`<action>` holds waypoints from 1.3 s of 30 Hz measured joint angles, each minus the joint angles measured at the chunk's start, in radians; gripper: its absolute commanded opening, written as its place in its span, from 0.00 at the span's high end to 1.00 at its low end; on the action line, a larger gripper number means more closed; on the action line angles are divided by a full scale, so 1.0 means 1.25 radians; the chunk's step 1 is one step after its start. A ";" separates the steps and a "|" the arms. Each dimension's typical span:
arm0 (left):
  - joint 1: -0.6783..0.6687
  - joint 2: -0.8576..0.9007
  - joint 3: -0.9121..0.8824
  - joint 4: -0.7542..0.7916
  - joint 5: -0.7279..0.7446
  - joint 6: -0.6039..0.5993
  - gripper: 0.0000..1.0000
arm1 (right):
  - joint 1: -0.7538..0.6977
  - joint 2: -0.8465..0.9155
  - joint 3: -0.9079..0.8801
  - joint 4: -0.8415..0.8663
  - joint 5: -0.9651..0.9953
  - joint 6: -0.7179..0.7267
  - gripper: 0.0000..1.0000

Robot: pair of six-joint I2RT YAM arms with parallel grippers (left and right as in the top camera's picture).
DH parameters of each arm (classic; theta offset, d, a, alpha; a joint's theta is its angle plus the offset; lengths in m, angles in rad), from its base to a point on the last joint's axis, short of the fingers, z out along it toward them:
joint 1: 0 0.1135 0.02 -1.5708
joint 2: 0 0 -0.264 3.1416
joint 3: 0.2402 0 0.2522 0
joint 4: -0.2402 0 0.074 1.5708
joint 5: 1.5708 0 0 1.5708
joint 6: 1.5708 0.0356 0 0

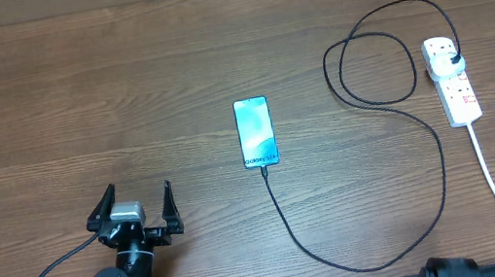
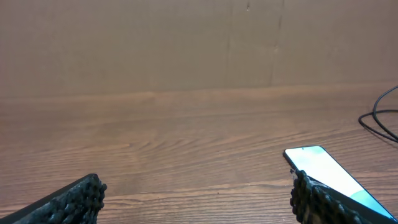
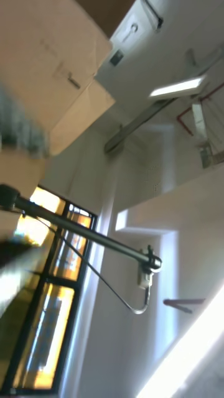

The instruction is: Plug charger to phone and switch on socket

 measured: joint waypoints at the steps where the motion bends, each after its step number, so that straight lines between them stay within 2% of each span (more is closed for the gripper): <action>1: 0.000 0.000 0.000 0.000 0.000 0.001 0.00 | -0.003 0.000 -0.003 0.002 0.011 -0.005 0.00; 6: 0.000 0.000 0.000 0.000 0.000 0.001 0.00 | -0.037 -0.001 -0.058 0.001 0.147 -0.021 0.00; 10: 0.000 0.000 0.000 -0.001 0.000 0.001 0.00 | -0.059 -0.001 -0.143 -0.059 0.238 -0.024 0.00; 15: 0.000 0.000 0.000 -0.001 0.000 0.001 0.01 | -0.060 -0.001 -0.296 -0.135 0.284 -0.023 0.00; 20: 0.000 0.000 0.000 -0.001 0.000 0.001 0.00 | -0.060 -0.001 -0.508 -0.125 0.298 -0.023 0.00; 25: 0.000 0.000 0.000 -0.001 0.000 0.001 0.00 | -0.060 0.000 -0.760 -0.025 0.304 -0.023 0.00; 31: 0.000 0.000 0.000 -0.001 0.000 0.001 0.00 | -0.060 0.002 -0.975 0.154 0.308 -0.015 0.00; 39: 0.000 0.000 0.000 -0.001 0.000 0.001 0.00 | -0.060 0.002 -1.203 0.346 0.310 0.075 0.00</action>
